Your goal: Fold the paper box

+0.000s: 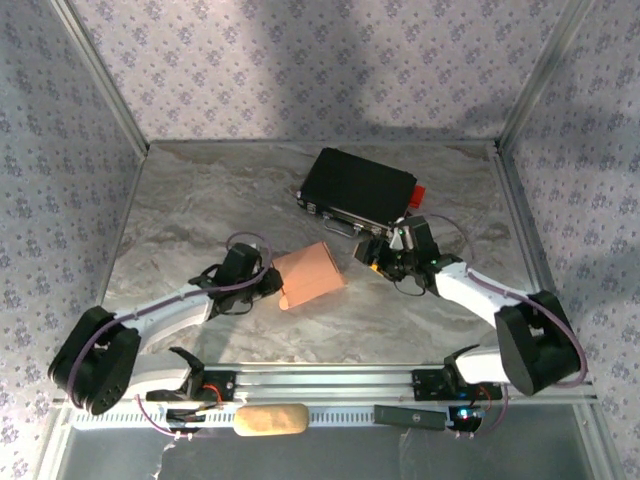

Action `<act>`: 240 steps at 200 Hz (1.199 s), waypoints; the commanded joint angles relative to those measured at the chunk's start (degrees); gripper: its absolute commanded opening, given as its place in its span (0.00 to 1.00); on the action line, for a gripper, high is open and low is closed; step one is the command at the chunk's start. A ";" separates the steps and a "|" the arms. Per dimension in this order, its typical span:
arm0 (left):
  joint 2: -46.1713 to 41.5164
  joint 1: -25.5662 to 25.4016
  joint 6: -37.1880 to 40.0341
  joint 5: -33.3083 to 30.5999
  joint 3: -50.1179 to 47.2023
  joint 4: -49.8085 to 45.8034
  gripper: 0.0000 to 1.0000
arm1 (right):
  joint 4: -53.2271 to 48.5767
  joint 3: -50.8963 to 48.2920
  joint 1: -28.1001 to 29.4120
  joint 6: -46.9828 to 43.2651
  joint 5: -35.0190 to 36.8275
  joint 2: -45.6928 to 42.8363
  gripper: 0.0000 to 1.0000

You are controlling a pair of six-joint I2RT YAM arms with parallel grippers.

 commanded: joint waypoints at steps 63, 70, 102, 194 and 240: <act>1.40 0.48 -0.27 -0.87 -2.17 4.05 0.23 | 6.68 5.93 -0.46 -6.49 -12.82 12.22 0.71; 1.25 0.49 -0.17 -1.10 -2.42 4.04 0.22 | 7.01 6.32 -0.35 -6.74 -13.65 13.36 0.71; 0.38 0.56 -0.05 -1.70 -3.82 4.71 0.19 | 9.93 7.66 0.75 -6.89 -17.28 18.10 0.73; -0.52 0.92 0.78 -2.09 -4.24 3.61 0.18 | 21.89 7.60 2.62 -0.81 -24.41 22.57 0.75; -0.73 0.94 1.31 -2.13 -3.32 2.62 0.17 | 23.07 7.85 2.71 0.06 -25.68 21.97 0.76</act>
